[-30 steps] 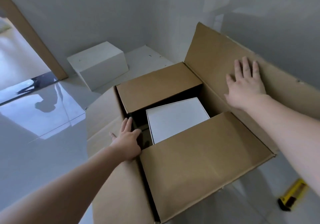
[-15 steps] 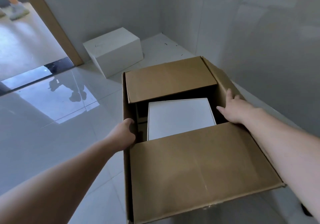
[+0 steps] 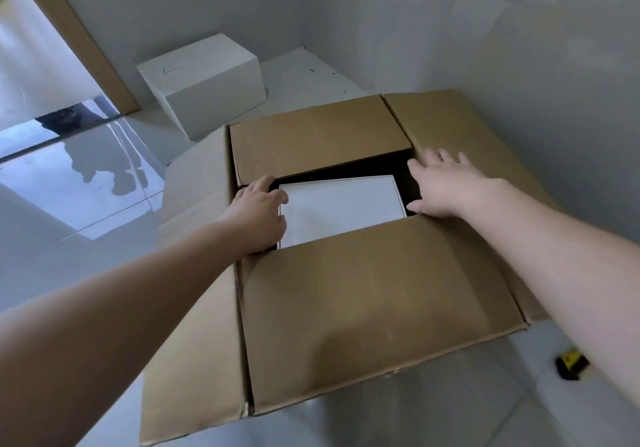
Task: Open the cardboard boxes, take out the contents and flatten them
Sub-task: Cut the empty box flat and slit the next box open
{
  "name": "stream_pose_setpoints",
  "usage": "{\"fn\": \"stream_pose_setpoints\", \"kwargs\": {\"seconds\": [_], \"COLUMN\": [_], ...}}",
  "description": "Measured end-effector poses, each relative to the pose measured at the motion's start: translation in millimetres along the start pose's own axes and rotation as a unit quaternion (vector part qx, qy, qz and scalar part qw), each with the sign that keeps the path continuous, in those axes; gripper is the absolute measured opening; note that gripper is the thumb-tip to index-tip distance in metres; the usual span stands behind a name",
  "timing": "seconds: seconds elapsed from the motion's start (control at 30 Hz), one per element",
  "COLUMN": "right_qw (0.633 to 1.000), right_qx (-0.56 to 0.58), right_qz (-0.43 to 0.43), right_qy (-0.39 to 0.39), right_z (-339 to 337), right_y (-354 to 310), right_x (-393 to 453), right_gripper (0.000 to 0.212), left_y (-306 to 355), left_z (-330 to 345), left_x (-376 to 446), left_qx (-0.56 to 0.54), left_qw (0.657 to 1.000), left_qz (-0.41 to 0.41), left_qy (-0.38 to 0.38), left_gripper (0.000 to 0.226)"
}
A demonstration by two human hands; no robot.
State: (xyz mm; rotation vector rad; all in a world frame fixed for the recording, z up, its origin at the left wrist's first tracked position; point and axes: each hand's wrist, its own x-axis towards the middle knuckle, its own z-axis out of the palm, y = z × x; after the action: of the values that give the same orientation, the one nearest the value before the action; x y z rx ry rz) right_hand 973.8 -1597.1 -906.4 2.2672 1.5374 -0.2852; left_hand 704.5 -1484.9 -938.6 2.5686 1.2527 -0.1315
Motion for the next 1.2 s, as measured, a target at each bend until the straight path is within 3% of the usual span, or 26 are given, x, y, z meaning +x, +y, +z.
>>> {"fn": "stream_pose_setpoints", "kwargs": {"seconds": [0.13, 0.27, 0.43, 0.63, 0.9, 1.0, 1.1, 1.2], "right_qw": [0.999, 0.997, 0.990, 0.970, 0.935, 0.939, 0.949, 0.961], "right_qx": [-0.010, 0.020, 0.057, 0.115, 0.172, 0.082, -0.021, 0.008], "right_qz": [-0.037, -0.067, -0.090, -0.137, -0.181, -0.246, -0.270, -0.261], "right_qy": [0.020, -0.025, -0.091, -0.164, -0.253, -0.225, -0.159, -0.097], "right_z": [-34, -64, -78, -55, 36, 66, 91, 102], "right_y": [4, 16, 26, 19, 9, 10, 9, 2], "right_x": [-29, -69, -124, -176, -188, -198, -200, -181], "right_gripper": [0.071, 0.055, 0.082, 0.086, 0.092, 0.096, 0.106, 0.082], "left_y": [28, 60, 86, 118, 140, 134, 131, 134], "left_z": [-20, -45, -51, -17, 33, 43, 61, 73], "left_x": [-3, -11, -30, -75, -137, -142, -146, -146], "left_qx": [-0.020, 0.008, 0.034, -0.039, -0.133, -0.174, -0.133, -0.097], "left_qw": [0.998, 0.994, 0.987, 0.982, 0.927, 0.914, 0.922, 0.941], "left_qz": [0.047, 0.103, 0.141, 0.149, 0.198, 0.178, 0.182, 0.174], "left_qy": [-0.036, -0.043, -0.070, -0.106, -0.288, -0.319, -0.314, -0.272], "left_gripper": [0.033, 0.033, 0.033, 0.032, 0.043, 0.051, 0.064, 0.062]}}
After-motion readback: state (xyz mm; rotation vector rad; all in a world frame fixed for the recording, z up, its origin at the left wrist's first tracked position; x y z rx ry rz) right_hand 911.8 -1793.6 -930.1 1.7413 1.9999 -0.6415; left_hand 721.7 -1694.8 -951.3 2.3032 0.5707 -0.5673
